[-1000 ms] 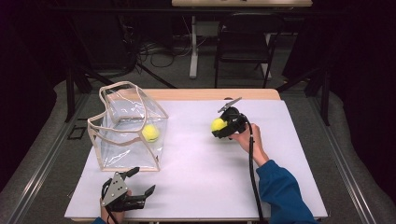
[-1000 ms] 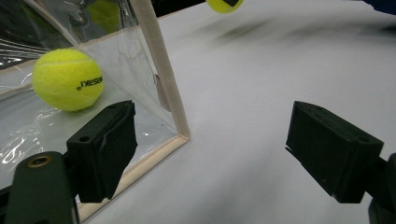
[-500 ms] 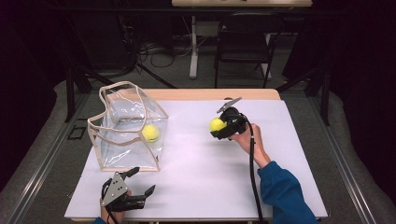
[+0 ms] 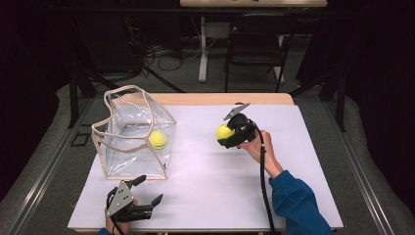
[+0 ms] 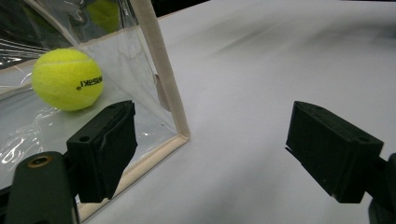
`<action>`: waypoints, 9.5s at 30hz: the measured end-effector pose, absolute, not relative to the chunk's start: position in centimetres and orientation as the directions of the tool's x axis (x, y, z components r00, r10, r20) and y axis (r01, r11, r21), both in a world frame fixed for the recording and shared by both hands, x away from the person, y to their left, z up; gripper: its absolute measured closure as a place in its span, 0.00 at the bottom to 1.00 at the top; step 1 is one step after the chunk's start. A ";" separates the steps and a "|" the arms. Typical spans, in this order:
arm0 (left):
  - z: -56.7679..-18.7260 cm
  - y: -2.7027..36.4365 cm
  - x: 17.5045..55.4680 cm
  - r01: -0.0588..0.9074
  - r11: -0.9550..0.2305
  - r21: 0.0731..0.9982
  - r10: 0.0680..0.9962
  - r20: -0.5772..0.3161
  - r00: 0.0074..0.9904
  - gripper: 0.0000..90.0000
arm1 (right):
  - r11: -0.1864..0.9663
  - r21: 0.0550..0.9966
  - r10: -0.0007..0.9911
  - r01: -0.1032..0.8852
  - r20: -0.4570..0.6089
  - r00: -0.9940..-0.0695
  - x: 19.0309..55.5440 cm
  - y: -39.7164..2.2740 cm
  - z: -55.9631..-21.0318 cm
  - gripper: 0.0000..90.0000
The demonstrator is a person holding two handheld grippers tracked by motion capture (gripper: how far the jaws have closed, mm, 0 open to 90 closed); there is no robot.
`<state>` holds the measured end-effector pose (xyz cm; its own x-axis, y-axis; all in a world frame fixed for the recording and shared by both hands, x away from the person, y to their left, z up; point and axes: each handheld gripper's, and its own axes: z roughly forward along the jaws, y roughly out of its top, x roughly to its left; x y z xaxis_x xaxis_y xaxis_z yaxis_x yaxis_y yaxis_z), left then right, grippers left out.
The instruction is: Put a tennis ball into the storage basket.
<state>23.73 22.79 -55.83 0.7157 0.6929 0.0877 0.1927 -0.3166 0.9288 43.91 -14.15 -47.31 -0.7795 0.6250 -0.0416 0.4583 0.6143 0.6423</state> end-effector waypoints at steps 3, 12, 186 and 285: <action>-55.8 22.8 23.7 0.191 -0.319 0.928 0.692 0.090 0.716 0.18 | 0.625 0.641 0.612 0.445 -0.049 -0.789 43.7 -13.8 -47.1 0.28; -55.8 22.8 23.7 0.191 -0.318 0.929 0.692 0.090 0.716 0.18 | 0.641 0.638 0.590 0.427 -0.053 -0.806 43.0 -13.0 -46.7 0.28; -55.7 22.8 23.7 0.180 -0.306 0.935 0.686 0.086 0.722 0.18 | 0.578 0.788 0.471 0.210 -0.113 -0.875 43.4 -3.9 -38.3 0.29; -55.7 22.7 23.7 0.178 -0.310 0.934 0.675 0.084 0.733 0.18 | 0.568 0.817 0.397 0.101 -0.164 -0.903 43.6 4.4 -33.6 0.29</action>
